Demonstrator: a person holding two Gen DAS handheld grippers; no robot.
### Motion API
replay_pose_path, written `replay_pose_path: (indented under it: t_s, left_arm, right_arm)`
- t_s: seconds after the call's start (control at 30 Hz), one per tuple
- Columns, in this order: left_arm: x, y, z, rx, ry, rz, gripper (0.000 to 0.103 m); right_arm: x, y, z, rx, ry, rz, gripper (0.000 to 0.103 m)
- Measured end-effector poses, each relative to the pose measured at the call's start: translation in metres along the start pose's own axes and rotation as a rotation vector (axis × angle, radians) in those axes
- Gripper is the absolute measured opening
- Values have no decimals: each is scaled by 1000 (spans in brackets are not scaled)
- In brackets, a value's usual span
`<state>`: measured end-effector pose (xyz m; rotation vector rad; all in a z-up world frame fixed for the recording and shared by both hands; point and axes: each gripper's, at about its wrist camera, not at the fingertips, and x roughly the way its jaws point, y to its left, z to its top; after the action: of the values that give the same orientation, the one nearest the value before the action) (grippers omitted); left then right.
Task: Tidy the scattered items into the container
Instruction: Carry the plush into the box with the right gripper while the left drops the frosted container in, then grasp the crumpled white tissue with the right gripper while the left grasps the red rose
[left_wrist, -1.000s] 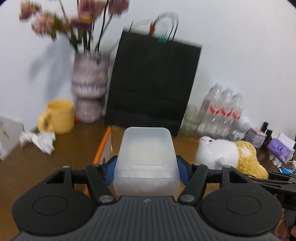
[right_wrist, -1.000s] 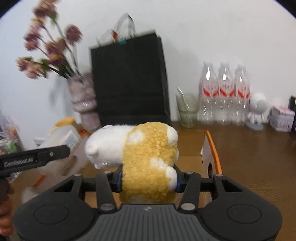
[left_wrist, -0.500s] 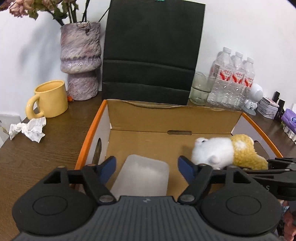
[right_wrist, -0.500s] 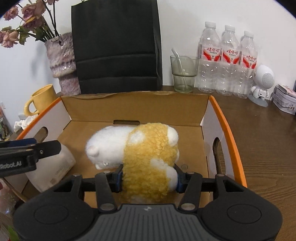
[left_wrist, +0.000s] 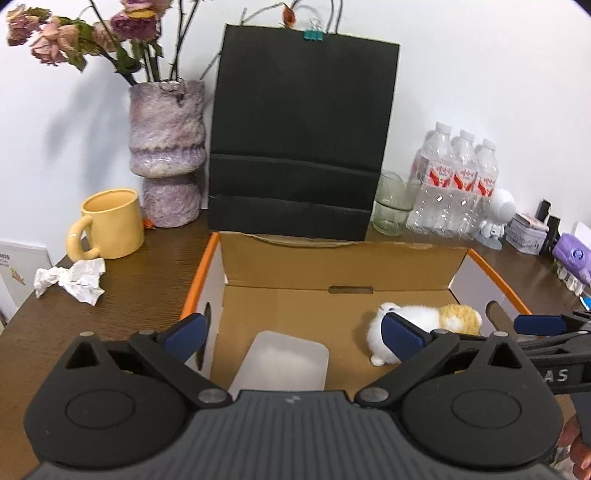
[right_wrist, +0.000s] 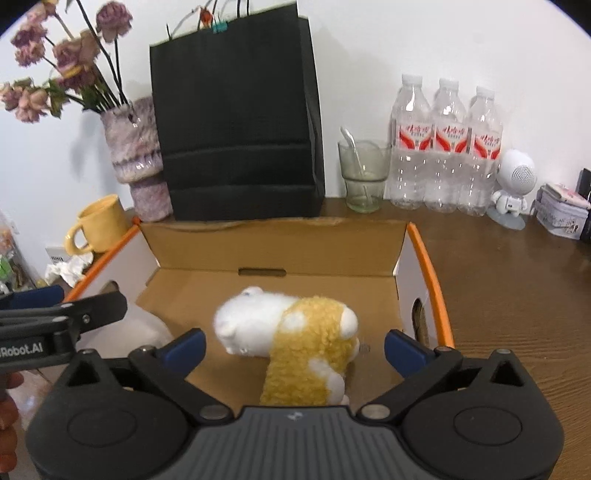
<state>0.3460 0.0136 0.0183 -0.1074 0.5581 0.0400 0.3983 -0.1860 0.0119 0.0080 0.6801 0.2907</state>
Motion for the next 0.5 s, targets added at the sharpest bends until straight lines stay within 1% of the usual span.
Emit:
replay_pose_path:
  t_s: [0.17,0.27,0.33,0.4,0.5]
  left_arm:
    - [-35,9,3,-39,-56,-23,103]
    - [-66,15,-4,-48,-121,-53,103]
    - [-88,18,-13,-35,-175,-70,103]
    - [-108,18,-26,-3,-217,-67,103]
    - [-130,16,-48,42,-236,-55,103]
  right_arm:
    - [-43,-3,3,-4,-82,8,103]
    - [-77,-4,-5,-22,-136,16,103]
    - [-99,-4,-17,-49,-171,14,103]
    - [-118,-5,-32,-68,-200,14,103]
    - [-138,-8,-59,-76,-207,9,103]
